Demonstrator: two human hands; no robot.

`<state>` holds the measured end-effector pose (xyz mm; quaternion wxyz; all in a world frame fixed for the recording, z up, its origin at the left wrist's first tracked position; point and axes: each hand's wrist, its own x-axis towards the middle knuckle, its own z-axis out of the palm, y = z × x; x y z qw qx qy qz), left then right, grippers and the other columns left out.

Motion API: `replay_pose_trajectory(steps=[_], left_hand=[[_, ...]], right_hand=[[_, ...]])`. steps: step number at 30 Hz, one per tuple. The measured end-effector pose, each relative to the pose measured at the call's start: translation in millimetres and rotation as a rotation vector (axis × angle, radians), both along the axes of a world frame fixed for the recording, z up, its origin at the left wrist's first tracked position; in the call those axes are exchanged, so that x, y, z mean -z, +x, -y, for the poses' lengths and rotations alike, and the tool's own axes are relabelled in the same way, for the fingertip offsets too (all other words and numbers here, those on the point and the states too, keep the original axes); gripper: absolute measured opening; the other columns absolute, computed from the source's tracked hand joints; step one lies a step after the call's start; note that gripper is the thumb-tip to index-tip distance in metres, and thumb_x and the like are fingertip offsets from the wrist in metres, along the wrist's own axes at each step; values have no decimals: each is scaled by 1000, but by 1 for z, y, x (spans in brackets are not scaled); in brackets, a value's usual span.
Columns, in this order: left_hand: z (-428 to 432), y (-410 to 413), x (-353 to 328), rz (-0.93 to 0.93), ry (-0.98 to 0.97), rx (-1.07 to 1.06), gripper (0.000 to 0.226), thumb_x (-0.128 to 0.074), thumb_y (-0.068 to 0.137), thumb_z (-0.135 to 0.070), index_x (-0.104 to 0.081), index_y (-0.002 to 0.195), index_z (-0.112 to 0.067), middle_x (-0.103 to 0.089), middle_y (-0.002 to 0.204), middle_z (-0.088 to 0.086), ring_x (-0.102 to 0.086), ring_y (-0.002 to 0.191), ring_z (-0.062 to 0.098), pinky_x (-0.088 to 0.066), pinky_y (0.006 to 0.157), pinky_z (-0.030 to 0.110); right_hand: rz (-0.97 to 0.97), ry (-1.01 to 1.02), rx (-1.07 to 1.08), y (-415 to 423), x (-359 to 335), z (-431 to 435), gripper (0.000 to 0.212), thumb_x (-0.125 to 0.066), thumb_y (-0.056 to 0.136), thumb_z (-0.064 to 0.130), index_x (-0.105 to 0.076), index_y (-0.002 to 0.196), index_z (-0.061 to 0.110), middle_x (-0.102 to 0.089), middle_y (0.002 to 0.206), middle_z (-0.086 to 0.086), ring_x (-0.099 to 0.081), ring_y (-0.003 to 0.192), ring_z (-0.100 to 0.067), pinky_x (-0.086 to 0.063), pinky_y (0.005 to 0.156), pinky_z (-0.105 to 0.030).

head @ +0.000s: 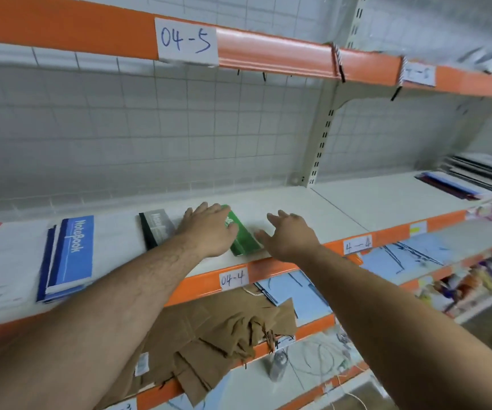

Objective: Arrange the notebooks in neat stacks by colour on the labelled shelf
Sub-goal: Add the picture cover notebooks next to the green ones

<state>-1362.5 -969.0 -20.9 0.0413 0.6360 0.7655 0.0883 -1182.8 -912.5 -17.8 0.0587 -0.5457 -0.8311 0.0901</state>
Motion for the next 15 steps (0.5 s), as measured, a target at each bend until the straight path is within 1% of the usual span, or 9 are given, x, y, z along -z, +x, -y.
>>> replay_pose_trajectory(steps=[2,4,8,10,13,15], left_hand=[[-11,20,0,-31,-20,81,62,-23,102,-49,-19,158,-23,-16,166,0,-9,152,22,-9,122,46],[-21,46,1,-40,-39,144,64,-21,102,-52,-16,159,-24,-14,166,-1,-9,153,23,-9,122,48],[-35,106,0,-6,-56,277,65,-21,101,-55,-12,160,-28,-9,167,-4,-5,153,20,-4,123,46],[-41,140,-3,-17,-46,342,65,-21,101,-55,-12,160,-27,-10,167,-4,-5,153,20,-4,123,47],[-53,190,-6,-60,-42,419,65,-20,101,-56,-14,159,-28,-14,166,-5,-7,153,21,-6,122,49],[-64,223,-3,-84,-35,462,66,-20,99,-58,-16,158,-29,-17,165,-6,-10,152,21,-8,120,52]], right_hand=[[74,-6,68,31,1,4,75,-35,95,68,-24,157,28,-15,165,-1,-11,151,-29,-22,120,-49],[93,-16,132,63,1,10,77,-33,94,72,-22,157,29,-14,166,-2,-9,151,-31,-20,120,-51],[126,-9,260,123,-4,22,76,-32,93,72,-22,156,30,-14,166,-1,-8,152,-31,-18,120,-53],[114,-6,318,152,-7,27,76,-34,93,72,-22,156,31,-13,166,0,-7,152,-29,-16,120,-53],[117,14,368,198,-8,30,76,-32,93,74,-22,156,33,-16,165,1,-10,151,-29,-16,119,-55],[135,1,405,233,-6,29,77,-29,93,75,-18,157,34,-12,166,1,-6,152,-29,-13,120,-57]])
